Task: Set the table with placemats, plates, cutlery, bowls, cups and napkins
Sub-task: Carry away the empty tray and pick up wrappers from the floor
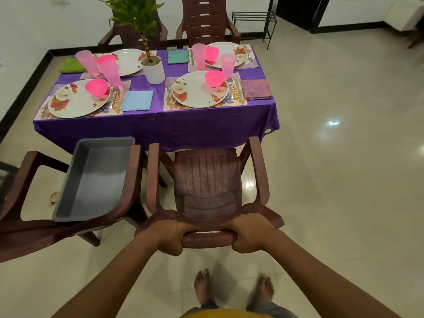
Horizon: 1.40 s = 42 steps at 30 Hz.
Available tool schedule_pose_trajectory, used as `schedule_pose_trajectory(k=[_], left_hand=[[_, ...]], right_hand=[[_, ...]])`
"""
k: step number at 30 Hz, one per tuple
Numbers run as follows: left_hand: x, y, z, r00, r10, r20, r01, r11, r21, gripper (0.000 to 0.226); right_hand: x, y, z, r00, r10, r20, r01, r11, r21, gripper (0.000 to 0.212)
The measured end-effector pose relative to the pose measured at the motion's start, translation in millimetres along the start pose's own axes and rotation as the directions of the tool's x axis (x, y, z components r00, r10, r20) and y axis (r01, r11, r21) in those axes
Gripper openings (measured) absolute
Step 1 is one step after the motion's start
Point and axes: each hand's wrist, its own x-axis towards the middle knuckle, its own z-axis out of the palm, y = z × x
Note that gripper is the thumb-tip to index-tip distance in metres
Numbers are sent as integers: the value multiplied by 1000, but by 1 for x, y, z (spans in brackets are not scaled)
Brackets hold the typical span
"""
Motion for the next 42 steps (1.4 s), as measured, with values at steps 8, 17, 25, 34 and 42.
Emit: schedule_pose_trajectory(k=[8,17,25,34,42], left_hand=[[1,51,-15,1000,20,-1,-19,927,-376,88],[53,192,-25,835,-97,-541,-349,667,-658,31],[124,295,-62,796,-122,-593,-472,488,-734,23],[233,351,-148,842,-133,-524,-451,362,-816,33],[339,368,-247,888,-99,-450,-387,370,-845,40]], right_hand=[[-28,41,-13,997,-71,-20,72,996,54,43],[-127,160,-48,974,118,-192,-45,938,344,41],[-185,243,-77,901,272,-337,-64,852,519,25],[-169,354,-135,855,354,-379,-78,810,581,18],[-127,468,-218,845,420,-329,-166,793,586,22]])
